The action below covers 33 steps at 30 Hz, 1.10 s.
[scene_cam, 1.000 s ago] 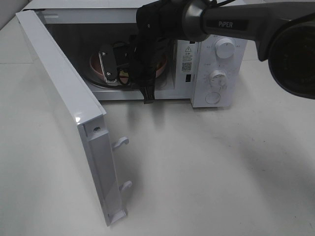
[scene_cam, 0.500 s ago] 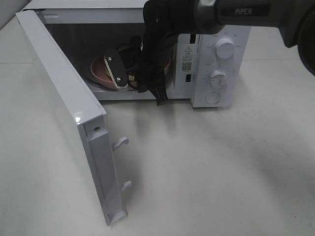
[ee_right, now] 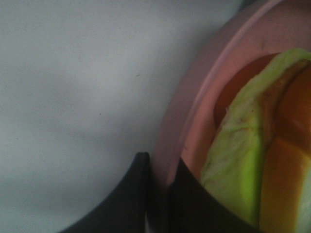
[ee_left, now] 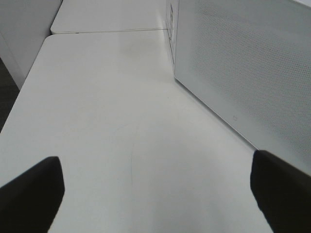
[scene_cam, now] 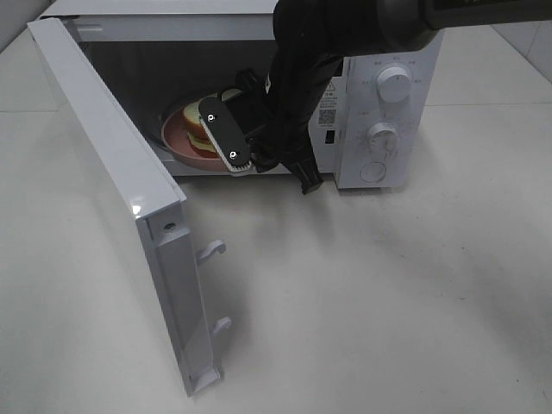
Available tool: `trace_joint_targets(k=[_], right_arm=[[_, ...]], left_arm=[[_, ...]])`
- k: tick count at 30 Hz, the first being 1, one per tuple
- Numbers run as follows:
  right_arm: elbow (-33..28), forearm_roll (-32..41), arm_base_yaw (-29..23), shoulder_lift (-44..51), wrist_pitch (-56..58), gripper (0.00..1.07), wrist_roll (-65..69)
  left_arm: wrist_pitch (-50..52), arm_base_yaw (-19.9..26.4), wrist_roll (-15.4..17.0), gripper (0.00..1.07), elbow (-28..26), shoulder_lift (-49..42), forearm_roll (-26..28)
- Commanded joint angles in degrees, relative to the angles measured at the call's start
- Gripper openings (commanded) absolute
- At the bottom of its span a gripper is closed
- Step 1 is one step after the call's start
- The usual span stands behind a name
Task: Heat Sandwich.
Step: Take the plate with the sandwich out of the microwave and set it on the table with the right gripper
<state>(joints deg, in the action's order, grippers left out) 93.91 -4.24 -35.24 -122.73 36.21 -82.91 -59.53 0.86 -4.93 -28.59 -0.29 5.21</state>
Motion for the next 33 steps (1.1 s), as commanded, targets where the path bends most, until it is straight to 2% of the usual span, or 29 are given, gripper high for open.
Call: trace_joint_targets(k=[1, 8, 33], right_arm=[[-2.2, 0.3, -0.2, 3.0, -2.6, 0.00, -1.4], [-6.9, 0.5, -0.2, 6.4, -4.9, 0.00, -2.0], [-30.1, 2.1, -2.9, 22.4, -17.4, 0.00, -2.0]], left_arm=[[0.2, 0.1, -0.1, 0.98, 0.2, -1.5, 0.2], [0.2, 0.1, -0.1, 0.98, 0.2, -1.5, 0.2], [0.2, 0.1, -0.1, 0.98, 0.2, -1.5, 0.2]])
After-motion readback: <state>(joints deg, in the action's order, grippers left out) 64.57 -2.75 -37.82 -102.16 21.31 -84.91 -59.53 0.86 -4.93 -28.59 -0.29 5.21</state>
